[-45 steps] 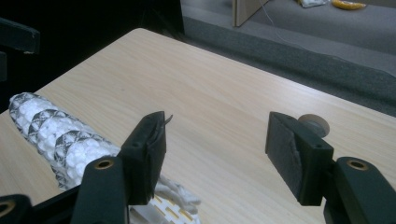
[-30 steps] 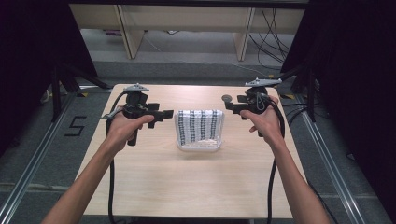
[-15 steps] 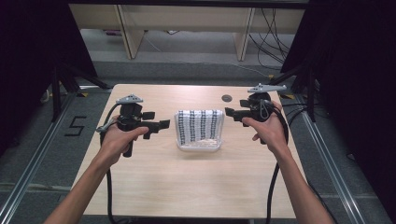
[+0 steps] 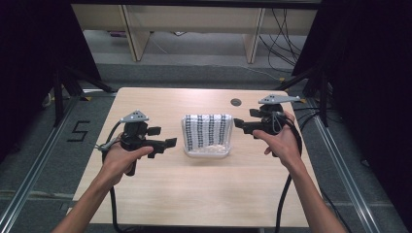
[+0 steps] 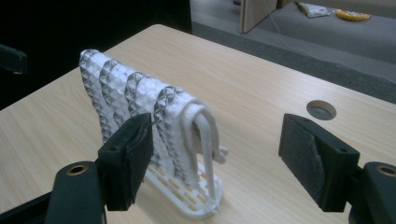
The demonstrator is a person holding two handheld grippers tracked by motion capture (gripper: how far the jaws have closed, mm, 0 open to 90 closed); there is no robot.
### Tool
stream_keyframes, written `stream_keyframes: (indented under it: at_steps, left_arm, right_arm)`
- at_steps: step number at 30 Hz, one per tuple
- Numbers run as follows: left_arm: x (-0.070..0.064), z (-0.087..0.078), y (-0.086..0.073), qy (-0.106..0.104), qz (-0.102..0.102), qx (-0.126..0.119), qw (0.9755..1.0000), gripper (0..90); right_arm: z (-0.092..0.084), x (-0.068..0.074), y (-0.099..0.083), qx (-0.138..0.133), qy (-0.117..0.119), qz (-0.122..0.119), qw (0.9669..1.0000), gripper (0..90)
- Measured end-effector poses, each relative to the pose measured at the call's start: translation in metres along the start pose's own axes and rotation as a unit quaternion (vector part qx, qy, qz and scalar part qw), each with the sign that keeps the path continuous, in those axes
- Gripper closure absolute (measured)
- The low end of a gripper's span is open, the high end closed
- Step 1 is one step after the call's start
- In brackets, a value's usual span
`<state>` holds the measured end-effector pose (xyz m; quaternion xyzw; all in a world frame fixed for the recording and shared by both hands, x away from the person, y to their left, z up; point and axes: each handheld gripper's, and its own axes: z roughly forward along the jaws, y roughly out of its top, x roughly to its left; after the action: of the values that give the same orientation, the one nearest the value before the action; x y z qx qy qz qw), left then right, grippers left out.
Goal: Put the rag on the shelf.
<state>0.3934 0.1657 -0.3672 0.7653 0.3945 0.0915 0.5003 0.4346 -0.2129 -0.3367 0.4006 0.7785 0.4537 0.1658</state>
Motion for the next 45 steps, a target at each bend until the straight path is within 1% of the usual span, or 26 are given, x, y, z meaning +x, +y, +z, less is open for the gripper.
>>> stream_keyframes:
  at_steps: [2, 6, 8, 9, 13, 14, 16, 17, 22, 23, 24, 25, 26, 27, 29, 30, 31, 32, 33, 34, 35, 37, 38, 40, 43, 45]
  left_arm:
    - [-0.001, -0.001, -0.002, -0.001, 0.001, -0.001, 1.0000, 18.9]
    - [-0.003, -0.003, -0.007, -0.001, 0.004, 0.000, 1.0000, 18.8]
    - [-0.004, -0.003, -0.010, 0.001, 0.002, -0.001, 1.0000, 18.8]
    - [-0.004, -0.003, -0.012, -0.003, 0.003, 0.000, 1.0000, 18.8]
    - [-0.006, -0.004, -0.016, -0.005, -0.002, -0.005, 1.0000, 18.6]
    - [-0.006, -0.004, -0.018, -0.005, 0.002, -0.002, 1.0000, 18.6]
    - [-0.007, -0.004, -0.021, 0.004, 0.007, 0.000, 1.0000, 18.6]
    - [-0.006, -0.004, -0.021, 0.006, 0.009, 0.002, 0.9999, 18.7]
    - [-0.007, -0.004, -0.028, 0.002, 0.008, 0.005, 1.0000, 18.6]
    - [-0.008, -0.004, -0.029, 0.003, 0.010, 0.006, 0.9999, 18.7]
    - [-0.008, -0.004, -0.031, 0.003, 0.010, 0.005, 0.9999, 18.6]
    - [-0.009, -0.004, -0.032, 0.000, 0.011, 0.006, 0.9999, 18.6]
    - [-0.009, -0.004, -0.034, -0.002, 0.013, 0.005, 0.9999, 18.6]
    - [-0.010, -0.004, -0.035, -0.001, 0.013, 0.005, 0.9999, 18.6]
    - [-0.011, -0.004, -0.037, 0.003, 0.015, 0.007, 0.9999, 18.6]
    - [-0.011, -0.004, -0.039, 0.002, 0.016, 0.006, 0.9999, 18.6]
    - [-0.012, -0.004, -0.040, -0.001, 0.015, 0.006, 0.9999, 18.6]
    - [-0.012, -0.004, -0.041, -0.005, 0.015, 0.007, 0.9999, 18.6]
    - [-0.012, -0.004, -0.043, -0.006, 0.016, 0.007, 0.9998, 18.7]
    - [-0.013, -0.003, -0.045, -0.008, 0.015, 0.005, 0.9998, 18.6]
    - [-0.013, -0.003, -0.046, -0.008, 0.016, 0.004, 0.9998, 18.6]
    - [-0.014, -0.004, -0.050, -0.001, 0.021, 0.010, 0.9997, 18.6]
    - [-0.015, -0.004, -0.053, -0.001, 0.021, 0.006, 0.9998, 18.6]
    - [-0.016, -0.004, -0.056, 0.002, 0.025, 0.006, 0.9997, 18.6]
    - [-0.017, -0.005, -0.061, 0.000, 0.029, 0.005, 0.9996, 18.6]
    - [-0.018, -0.006, -0.065, -0.012, 0.026, -0.002, 0.9996, 18.6]
  right_arm:
    - [-0.001, -0.001, -0.002, -0.002, -0.003, -0.005, 1.0000, 27.5]
    - [-0.002, 0.002, -0.010, -0.005, 0.013, 0.006, 0.9999, 26.4]
    - [-0.001, 0.002, -0.011, -0.011, 0.013, -0.003, 0.9999, 26.4]
    - [-0.004, 0.003, -0.012, -0.002, 0.012, 0.005, 0.9999, 26.3]
    - [-0.005, 0.004, -0.016, -0.006, 0.015, 0.001, 0.9999, 25.4]
    - [-0.005, 0.005, -0.017, -0.006, 0.017, 0.010, 0.9998, 25.1]
    - [-0.005, 0.004, -0.019, -0.013, 0.017, -0.004, 0.9998, 24.3]
    - [-0.006, 0.005, -0.020, -0.011, 0.025, 0.009, 0.9996, 24.3]
    - [-0.007, 0.007, -0.026, -0.015, 0.025, 0.013, 0.9995, 23.8]
    - [-0.007, 0.006, -0.027, -0.014, 0.030, 0.002, 0.9994, 23.7]
    - [-0.008, 0.008, -0.028, -0.008, 0.029, 0.013, 0.9995, 23.6]
    - [-0.008, 0.007, -0.029, -0.011, 0.031, 0.002, 0.9995, 23.6]
    - [-0.007, 0.008, -0.031, -0.016, 0.033, 0.010, 0.9993, 23.5]
    - [-0.009, 0.010, -0.031, -0.006, 0.031, 0.016, 0.9994, 23.5]
    - [-0.009, 0.009, -0.033, -0.014, 0.036, 0.005, 0.9993, 23.5]
    - [-0.009, 0.011, -0.035, -0.016, 0.036, 0.013, 0.9992, 23.5]
    - [-0.009, 0.009, -0.035, -0.019, 0.034, 0.000, 0.9992, 23.6]
    - [-0.010, 0.012, -0.036, -0.012, 0.037, 0.015, 0.9991, 23.6]
    - [-0.009, 0.010, -0.037, -0.022, 0.038, -0.002, 0.9990, 23.6]
    - [-0.010, 0.012, -0.038, -0.018, 0.042, 0.008, 0.9989, 23.6]
    - [-0.010, 0.013, -0.040, -0.022, 0.043, 0.001, 0.9988, 23.6]
    - [-0.011, 0.016, -0.043, -0.021, 0.048, 0.008, 0.9986, 23.6]
    - [-0.011, 0.015, -0.044, -0.021, 0.049, -0.005, 0.9986, 23.6]
    - [-0.013, 0.019, -0.047, -0.012, 0.051, 0.008, 0.9986, 23.5]
    - [-0.012, 0.019, -0.052, -0.020, 0.054, -0.004, 0.9983, 22.9]
    - [-0.013, 0.021, -0.056, -0.012, 0.049, 0.003, 0.9987, 22.2]
